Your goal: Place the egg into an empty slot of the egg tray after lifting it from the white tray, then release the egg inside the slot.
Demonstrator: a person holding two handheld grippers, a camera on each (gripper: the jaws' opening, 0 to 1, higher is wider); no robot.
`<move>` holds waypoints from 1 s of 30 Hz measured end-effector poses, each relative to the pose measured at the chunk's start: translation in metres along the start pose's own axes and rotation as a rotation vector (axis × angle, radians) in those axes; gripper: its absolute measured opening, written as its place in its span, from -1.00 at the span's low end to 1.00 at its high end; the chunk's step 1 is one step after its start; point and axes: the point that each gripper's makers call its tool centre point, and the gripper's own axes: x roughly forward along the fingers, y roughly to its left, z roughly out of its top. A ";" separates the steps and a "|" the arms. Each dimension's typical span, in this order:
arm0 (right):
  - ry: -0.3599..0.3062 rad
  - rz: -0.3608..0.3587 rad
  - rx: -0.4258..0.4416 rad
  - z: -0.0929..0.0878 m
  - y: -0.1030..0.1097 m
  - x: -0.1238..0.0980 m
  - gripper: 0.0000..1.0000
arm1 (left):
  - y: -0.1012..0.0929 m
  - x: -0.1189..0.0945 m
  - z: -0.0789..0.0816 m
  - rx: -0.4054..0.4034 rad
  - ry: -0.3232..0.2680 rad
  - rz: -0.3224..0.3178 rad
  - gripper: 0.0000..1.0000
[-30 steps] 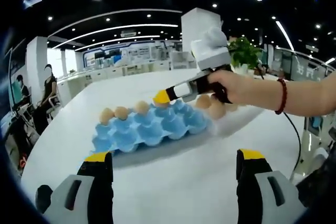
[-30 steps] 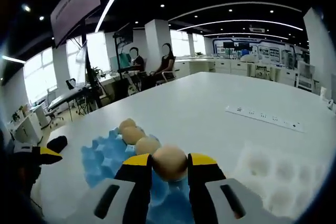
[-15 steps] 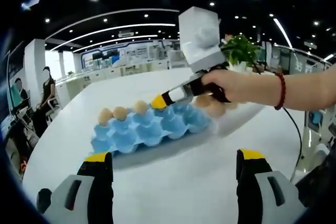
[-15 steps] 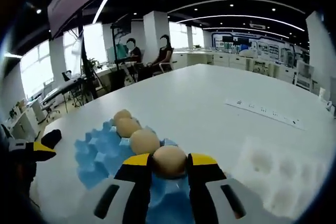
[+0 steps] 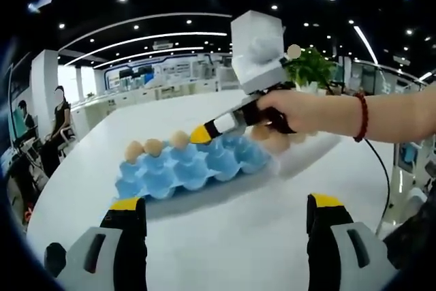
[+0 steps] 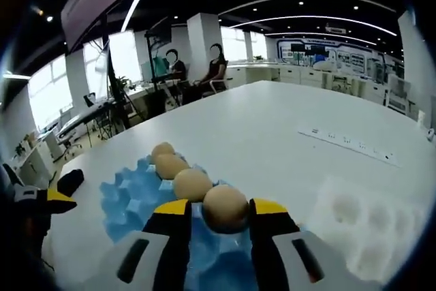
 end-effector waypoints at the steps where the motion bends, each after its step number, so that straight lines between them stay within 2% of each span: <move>1: -0.001 0.003 -0.004 0.000 0.000 0.000 -0.26 | 0.000 0.000 0.000 0.000 -0.002 -0.001 1.00; 5: -0.002 0.003 -0.023 0.000 0.000 -0.001 -0.19 | 0.001 -0.001 0.000 -0.006 -0.006 0.000 1.00; 9: -0.032 -0.029 -0.110 0.008 -0.005 -0.005 -0.16 | 0.005 -0.001 0.003 -0.020 -0.023 0.004 1.00; 11: -0.030 -0.035 -0.113 0.005 -0.005 -0.013 -0.15 | 0.006 -0.002 0.004 -0.020 -0.025 0.006 1.00; 16: -0.061 -0.032 -0.126 0.014 -0.009 -0.027 -0.10 | 0.011 -0.002 0.001 -0.020 -0.015 0.015 1.00; 21: -0.063 -0.043 -0.151 0.017 -0.018 -0.041 -0.01 | 0.011 0.000 -0.001 -0.027 -0.013 0.011 1.00; 25: -0.064 -0.052 -0.149 0.016 -0.025 -0.050 0.03 | 0.017 0.002 -0.001 -0.031 -0.013 0.009 1.00; 30: -0.054 -0.054 -0.161 0.006 -0.021 -0.066 0.10 | 0.021 0.004 -0.001 -0.020 -0.005 0.009 1.00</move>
